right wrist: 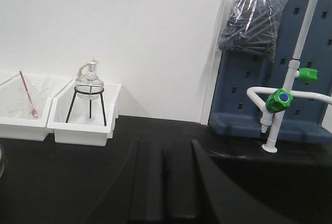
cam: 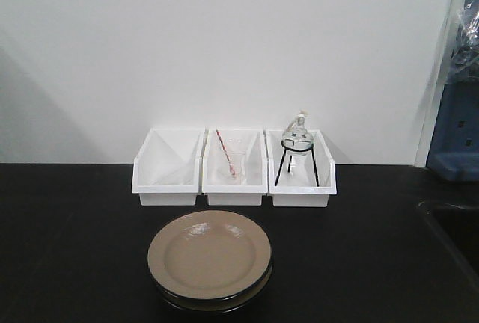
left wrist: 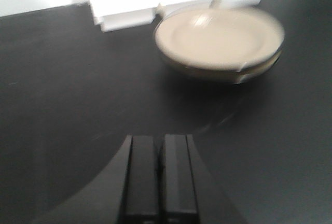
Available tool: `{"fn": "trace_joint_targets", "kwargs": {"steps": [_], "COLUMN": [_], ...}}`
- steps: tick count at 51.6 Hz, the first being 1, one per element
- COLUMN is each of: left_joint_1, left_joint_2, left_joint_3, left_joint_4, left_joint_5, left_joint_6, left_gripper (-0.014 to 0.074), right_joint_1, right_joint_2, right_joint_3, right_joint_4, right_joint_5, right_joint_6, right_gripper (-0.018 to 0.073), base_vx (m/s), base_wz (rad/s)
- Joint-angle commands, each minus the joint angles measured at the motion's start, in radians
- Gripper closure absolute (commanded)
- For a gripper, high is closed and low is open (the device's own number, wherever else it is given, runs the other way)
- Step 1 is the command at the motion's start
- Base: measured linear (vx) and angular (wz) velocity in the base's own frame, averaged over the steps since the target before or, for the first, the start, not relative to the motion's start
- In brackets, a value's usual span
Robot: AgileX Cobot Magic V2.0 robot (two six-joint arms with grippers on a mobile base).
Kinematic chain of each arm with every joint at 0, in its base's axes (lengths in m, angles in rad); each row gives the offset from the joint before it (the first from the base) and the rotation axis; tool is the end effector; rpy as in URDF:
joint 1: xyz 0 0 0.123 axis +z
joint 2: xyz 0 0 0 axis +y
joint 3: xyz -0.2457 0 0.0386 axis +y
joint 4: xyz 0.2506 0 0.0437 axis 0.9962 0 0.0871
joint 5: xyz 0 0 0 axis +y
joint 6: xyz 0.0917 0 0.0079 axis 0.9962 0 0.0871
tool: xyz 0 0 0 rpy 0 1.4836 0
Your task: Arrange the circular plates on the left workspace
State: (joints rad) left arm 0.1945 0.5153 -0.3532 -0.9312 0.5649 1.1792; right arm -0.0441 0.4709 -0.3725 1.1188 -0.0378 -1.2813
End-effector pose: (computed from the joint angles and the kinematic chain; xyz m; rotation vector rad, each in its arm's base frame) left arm 0.1400 -0.0128 0.2452 0.4109 1.9205 -0.1024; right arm 0.1440 -0.0094 0.2882 -0.0662 1.5672 -0.1893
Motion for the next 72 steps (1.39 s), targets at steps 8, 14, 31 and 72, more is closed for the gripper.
{"fn": "trace_joint_targets", "kwargs": {"steps": [8, 14, 31, 72], "left_joint_1": [-0.003, -0.003, -0.043, -0.259], "left_joint_2": [-0.034, -0.064, -0.423, -0.542], "left_joint_3": [-0.015, 0.057, 0.400, 0.401], "left_joint_4": [0.389, 0.556, 1.133, 0.931], "left_joint_5": [-0.136, -0.314, -0.851, -0.647], "left_joint_6": [-0.280, -0.543, -1.242, -1.051], "left_gripper": [0.0596, 0.0596, 0.0596, 0.0596], "right_joint_1": [-0.003, -0.003, -0.003, -0.003], "right_joint_2": [0.003, 0.003, 0.003, 0.003], "right_joint_3": [-0.029, -0.029, -0.029, -0.029], "right_joint_4": [-0.010, -0.010, -0.010, -0.010], "right_joint_5": [-0.041, -0.041, -0.041, -0.037], "right_joint_6": [-0.010, -0.010, -0.010, -0.010], "right_gripper": [0.0561, 0.0561, 0.0561, 0.0561], "base_vx": [0.00, 0.00, 0.00, 0.00], "base_wz": [0.00, 0.00, 0.00, 0.00]}}
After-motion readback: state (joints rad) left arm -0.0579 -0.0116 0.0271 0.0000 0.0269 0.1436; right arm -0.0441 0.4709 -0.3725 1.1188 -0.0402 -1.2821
